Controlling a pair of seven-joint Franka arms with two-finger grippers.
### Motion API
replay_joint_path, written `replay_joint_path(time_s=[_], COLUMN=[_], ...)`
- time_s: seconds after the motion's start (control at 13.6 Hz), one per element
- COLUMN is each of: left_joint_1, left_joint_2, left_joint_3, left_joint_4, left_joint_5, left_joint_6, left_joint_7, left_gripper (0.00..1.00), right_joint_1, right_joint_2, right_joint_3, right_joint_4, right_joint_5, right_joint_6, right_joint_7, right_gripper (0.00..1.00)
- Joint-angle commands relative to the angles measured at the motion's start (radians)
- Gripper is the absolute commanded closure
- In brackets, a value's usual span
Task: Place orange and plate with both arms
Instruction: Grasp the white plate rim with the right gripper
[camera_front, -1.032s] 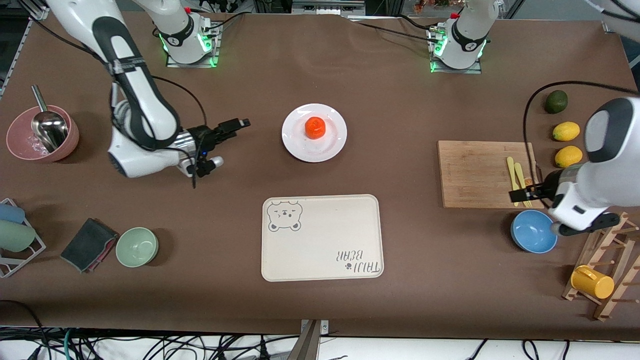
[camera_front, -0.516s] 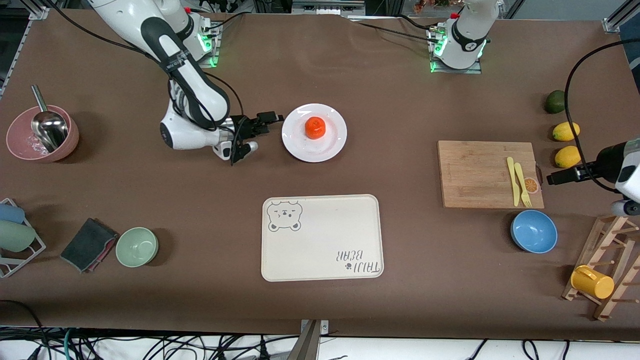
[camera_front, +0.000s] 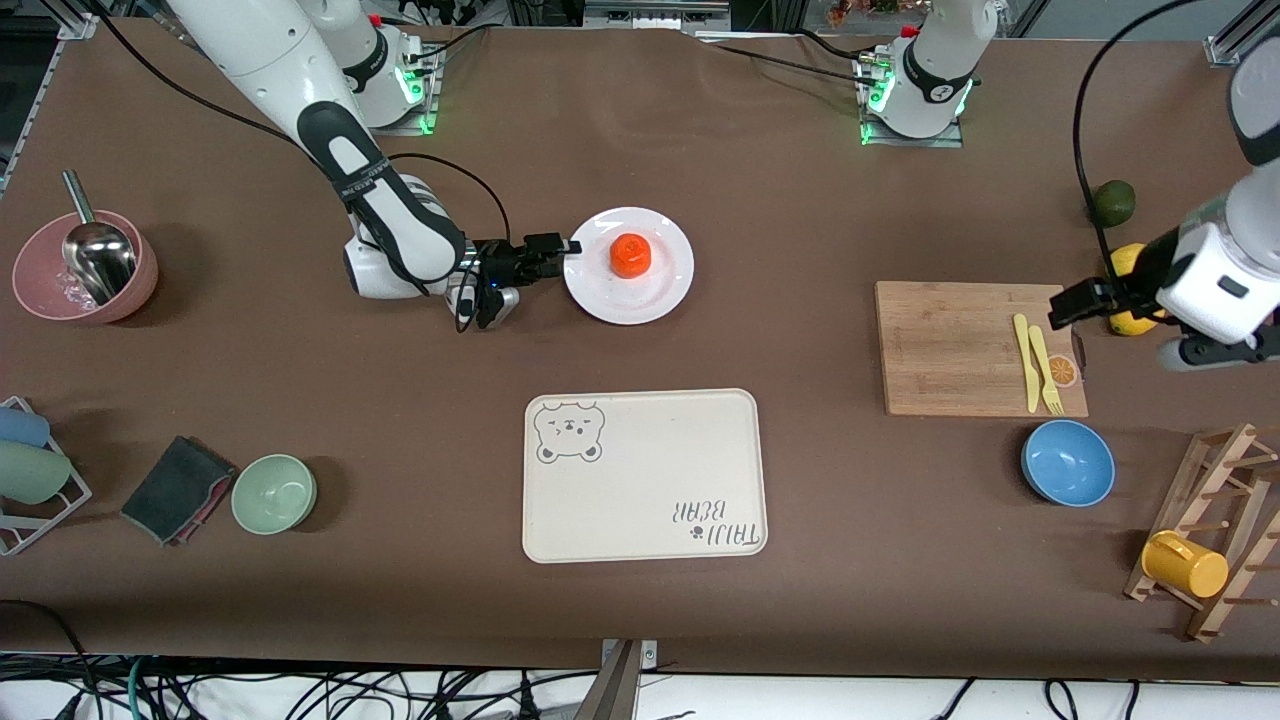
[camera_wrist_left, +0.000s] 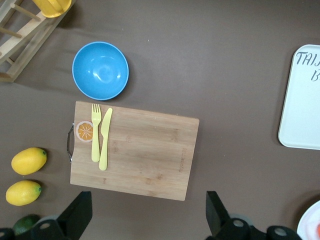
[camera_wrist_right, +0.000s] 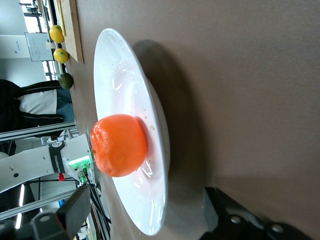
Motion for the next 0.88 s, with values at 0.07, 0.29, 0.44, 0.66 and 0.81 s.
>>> replay_joint_path(time_s=[0.07,0.29,0.44,0.66,0.81], left_joint_1=[-0.165,-0.163,-0.165,-0.169,-0.174], left_joint_2=[-0.11,-0.106,-0.106,-0.089,-0.086], left_joint_3=[0.19,0.196,0.216,0.242,0.242], left_joint_4=[-0.092,-0.088,-0.086,-0.08,-0.075], left_joint_5=[-0.049,-0.043,-0.046,-0.05,-0.05], left_joint_6=[0.07,0.101,0.106,0.126,0.146], left_joint_7=[0.025,0.181,0.225,0.267,0.264], left_gripper=[0.0,0.0,0.0,0.0,0.0], right_joint_1=[-0.001,-0.001,-0.001,-0.001,0.011], right_joint_2=[0.012,0.052,0.066,0.089,0.097], right_joint_3=[0.009,0.009,0.009,0.009,0.009], right_joint_4=[0.011,0.045,0.05,0.057,0.059], right_joint_5=[0.023,0.023,0.021,0.01,0.009], right_joint_6=[0.006,0.006,0.003,0.003,0.001], right_joint_7=[-0.018,-0.039,-0.04,-0.041,-0.056], right_gripper=[0.09,0.28,0.54,0.68,0.75])
